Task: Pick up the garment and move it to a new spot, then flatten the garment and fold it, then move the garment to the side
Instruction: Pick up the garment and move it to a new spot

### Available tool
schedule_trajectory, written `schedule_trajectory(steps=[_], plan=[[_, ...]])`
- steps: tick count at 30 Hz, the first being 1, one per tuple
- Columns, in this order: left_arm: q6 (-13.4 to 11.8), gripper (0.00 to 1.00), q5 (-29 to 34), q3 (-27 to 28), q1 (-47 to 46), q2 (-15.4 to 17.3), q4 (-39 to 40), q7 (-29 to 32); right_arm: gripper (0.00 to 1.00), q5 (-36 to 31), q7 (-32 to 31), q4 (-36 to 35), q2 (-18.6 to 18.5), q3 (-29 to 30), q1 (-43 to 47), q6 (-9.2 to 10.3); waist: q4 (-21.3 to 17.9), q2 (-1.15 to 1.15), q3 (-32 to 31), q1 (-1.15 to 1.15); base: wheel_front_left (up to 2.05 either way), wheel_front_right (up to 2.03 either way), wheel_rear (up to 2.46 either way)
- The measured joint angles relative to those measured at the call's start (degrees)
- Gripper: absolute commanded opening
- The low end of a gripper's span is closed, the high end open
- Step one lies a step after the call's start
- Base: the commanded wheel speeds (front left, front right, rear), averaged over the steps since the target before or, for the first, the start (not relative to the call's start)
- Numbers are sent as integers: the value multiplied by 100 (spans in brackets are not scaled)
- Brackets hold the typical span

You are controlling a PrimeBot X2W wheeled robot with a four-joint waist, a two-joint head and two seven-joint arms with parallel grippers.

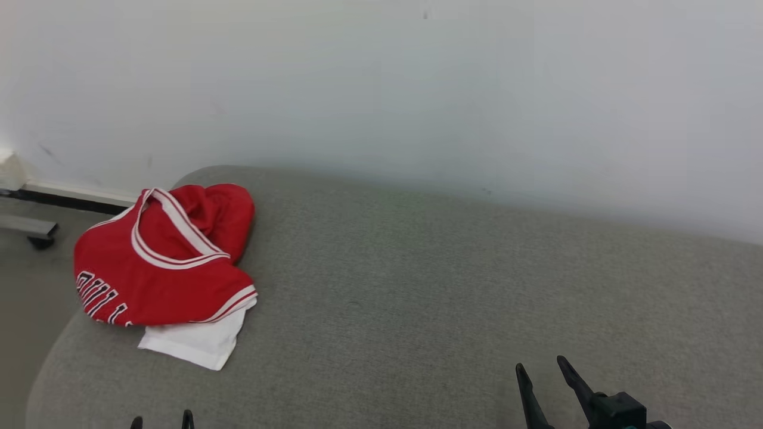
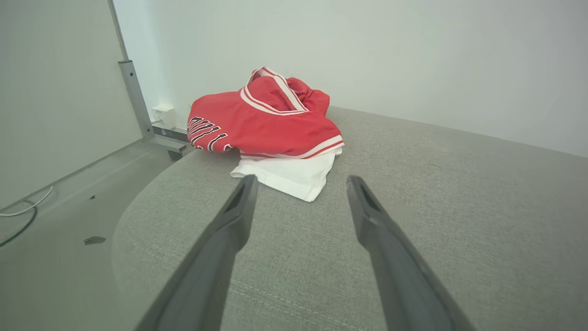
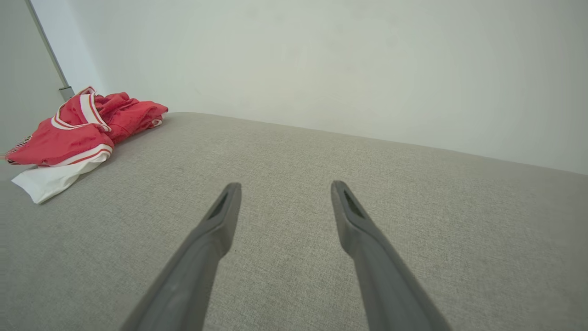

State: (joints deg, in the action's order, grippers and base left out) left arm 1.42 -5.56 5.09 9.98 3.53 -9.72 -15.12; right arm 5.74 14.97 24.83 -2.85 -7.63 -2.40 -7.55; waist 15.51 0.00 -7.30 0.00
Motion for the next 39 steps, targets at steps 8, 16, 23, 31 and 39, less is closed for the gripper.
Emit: schedule_trajectory(steps=[8,16,23,31,39], plan=[[-93,100,0,26,87,37,70,0,100,109,7,34,0,-100,-1,0,514,1,-35,0,0,0,0],[-226,100,-46,93,233,41,264,1,100,166,15,22,2,-240,-41,0,871,0,-7,0,0,0,0],[-321,100,-83,93,314,37,401,36,100,174,15,47,1,-282,-97,0,920,0,42,0,0,0,0],[-348,100,-133,78,343,63,509,180,100,202,15,58,1,-356,-92,0,884,1,11,0,0,0,0],[-182,100,-449,209,-224,377,241,786,100,185,16,16,3,-431,3,0,828,0,71,0,0,0,0]])
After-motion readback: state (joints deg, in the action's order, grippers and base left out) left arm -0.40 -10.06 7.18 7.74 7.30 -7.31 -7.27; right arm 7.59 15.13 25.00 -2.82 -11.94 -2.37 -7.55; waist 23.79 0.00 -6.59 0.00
